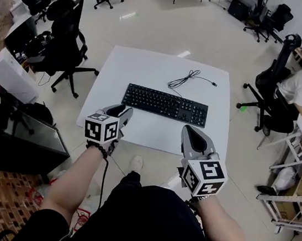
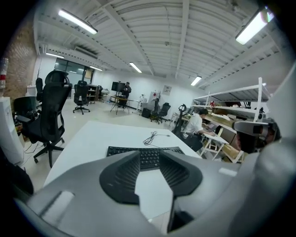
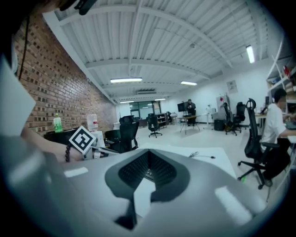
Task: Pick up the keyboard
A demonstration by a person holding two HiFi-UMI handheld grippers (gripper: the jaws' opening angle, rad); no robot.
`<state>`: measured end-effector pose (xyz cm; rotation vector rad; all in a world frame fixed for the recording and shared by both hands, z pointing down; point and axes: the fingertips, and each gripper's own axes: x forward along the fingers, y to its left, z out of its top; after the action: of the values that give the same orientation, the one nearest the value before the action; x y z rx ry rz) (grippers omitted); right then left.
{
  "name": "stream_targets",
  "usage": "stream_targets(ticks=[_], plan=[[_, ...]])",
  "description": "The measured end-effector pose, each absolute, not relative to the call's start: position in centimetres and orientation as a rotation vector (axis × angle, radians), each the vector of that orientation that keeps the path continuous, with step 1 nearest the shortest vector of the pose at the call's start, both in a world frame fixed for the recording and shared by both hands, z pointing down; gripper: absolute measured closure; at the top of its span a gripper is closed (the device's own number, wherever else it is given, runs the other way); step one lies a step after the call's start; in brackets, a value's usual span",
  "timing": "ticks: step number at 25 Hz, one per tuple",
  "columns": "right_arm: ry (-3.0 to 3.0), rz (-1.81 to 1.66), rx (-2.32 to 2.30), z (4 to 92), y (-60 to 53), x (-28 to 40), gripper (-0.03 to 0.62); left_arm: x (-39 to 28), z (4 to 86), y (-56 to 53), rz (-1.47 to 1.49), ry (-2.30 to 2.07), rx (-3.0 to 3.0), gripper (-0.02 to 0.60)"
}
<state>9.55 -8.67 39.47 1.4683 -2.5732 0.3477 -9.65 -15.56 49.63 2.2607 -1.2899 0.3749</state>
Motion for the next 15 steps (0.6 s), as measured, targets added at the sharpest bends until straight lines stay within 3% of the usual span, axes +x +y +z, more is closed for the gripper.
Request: stream_targets(ticks=[15], plan=[[-2.354, 0.653, 1.574, 48.1, -20.1, 5.5, 0.592, -16.9, 61.9, -30.3, 0.543, -1.149, 1.998, 0.459]])
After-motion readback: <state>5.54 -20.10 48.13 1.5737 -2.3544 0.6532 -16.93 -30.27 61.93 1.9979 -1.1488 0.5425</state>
